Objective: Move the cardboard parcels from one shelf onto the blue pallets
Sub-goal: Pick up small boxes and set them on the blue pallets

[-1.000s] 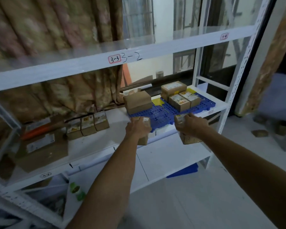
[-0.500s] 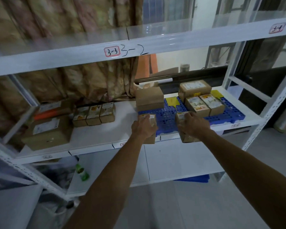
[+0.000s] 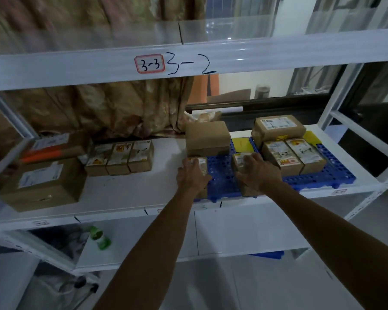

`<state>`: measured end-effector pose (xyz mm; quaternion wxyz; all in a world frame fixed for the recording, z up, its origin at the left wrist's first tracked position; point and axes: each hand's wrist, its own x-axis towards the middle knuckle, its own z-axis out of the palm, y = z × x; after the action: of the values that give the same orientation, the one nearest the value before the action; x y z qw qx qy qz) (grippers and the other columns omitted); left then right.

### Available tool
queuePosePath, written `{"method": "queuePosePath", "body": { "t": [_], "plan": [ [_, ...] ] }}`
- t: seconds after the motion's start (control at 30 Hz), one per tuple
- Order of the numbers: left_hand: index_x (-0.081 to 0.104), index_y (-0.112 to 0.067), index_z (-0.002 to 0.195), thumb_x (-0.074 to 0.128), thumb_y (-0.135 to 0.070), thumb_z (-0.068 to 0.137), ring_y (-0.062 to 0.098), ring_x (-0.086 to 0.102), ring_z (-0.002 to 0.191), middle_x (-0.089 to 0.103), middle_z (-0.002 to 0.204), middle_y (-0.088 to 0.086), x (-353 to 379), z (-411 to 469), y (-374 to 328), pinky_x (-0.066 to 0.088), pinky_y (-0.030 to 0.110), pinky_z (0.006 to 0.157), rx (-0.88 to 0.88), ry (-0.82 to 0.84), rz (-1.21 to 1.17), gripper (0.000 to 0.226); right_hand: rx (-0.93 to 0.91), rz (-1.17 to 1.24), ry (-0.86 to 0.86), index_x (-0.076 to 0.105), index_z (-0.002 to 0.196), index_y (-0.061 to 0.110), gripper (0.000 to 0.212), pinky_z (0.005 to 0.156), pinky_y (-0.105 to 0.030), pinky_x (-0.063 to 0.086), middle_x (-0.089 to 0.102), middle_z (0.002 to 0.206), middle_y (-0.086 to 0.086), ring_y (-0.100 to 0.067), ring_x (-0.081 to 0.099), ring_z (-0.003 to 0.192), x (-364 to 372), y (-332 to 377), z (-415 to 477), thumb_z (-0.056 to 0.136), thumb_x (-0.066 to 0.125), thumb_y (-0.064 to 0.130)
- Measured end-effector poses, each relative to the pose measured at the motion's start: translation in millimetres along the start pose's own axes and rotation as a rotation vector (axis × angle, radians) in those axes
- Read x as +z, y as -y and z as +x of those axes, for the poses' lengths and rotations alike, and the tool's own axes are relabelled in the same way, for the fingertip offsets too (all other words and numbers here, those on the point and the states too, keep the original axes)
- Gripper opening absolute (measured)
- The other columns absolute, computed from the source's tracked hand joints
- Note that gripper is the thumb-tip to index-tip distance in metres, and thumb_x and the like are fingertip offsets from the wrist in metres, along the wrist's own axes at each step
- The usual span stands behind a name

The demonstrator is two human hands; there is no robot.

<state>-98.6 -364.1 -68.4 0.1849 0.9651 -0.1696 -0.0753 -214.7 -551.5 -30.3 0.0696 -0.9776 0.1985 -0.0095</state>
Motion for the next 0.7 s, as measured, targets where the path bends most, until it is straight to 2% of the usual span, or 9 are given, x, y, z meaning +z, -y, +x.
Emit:
{"method": "queuePosePath", "body": {
  "t": [0.4, 0.7],
  "plan": [
    [0.033, -0.021, 0.15, 0.059, -0.057, 0.088, 0.041, 0.039, 0.126, 0.022, 0.154, 0.017, 13, 27, -18, 0.043, 0.044, 0.096, -0.003, -0.062, 0.003, 0.076, -0.05, 0.006, 0.007, 0.038, 0.142, 0.019, 0.067, 0.09, -0.046, 0.049, 0.034, 0.149, -0.008, -0.036, 0.056, 0.117, -3, -14, 48, 0.092, 0.05, 0.062],
    [0.032, -0.02, 0.151, 0.059, -0.062, 0.089, 0.043, 0.037, 0.131, 0.019, 0.157, 0.018, 13, 32, -29, 0.041, 0.046, 0.102, -0.058, -0.049, 0.018, 0.08, -0.095, 0.002, -0.044, 0.038, 0.139, 0.021, 0.064, 0.082, -0.042, 0.045, 0.037, 0.141, -0.008, -0.031, 0.055, 0.113, -9, -29, 65, 0.092, 0.05, 0.063]
  ]
}}
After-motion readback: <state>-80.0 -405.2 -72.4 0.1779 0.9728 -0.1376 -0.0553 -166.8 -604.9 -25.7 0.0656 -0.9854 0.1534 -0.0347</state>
